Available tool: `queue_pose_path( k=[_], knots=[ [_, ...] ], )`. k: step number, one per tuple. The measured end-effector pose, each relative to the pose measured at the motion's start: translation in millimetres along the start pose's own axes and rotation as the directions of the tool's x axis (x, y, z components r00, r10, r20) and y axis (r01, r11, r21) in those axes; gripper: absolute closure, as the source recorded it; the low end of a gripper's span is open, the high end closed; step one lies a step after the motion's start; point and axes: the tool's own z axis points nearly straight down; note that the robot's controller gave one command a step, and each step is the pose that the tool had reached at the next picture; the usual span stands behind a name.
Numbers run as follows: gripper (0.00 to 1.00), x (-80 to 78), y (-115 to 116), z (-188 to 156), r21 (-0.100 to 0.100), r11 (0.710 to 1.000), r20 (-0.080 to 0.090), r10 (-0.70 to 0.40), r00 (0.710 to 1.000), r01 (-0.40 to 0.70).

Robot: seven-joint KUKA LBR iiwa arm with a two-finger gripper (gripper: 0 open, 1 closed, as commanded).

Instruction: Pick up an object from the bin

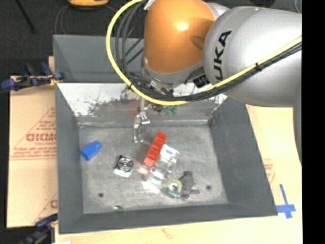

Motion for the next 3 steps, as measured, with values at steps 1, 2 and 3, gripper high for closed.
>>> queue_pose_path(
  k=[1, 2, 3],
  knots=[
    [0.00, -28.3, 60, 96, -0.003, 1.000, -0.011, -0.006, 1.000, 0.006],
    [0.00, 12.4, 31, 201, -0.001, 1.000, -0.014, -0.012, 1.000, 0.012],
    [0.00, 4.1, -35, 215, -0.004, 1.000, 0.004, -0.025, 1.000, 0.025]
  ],
)
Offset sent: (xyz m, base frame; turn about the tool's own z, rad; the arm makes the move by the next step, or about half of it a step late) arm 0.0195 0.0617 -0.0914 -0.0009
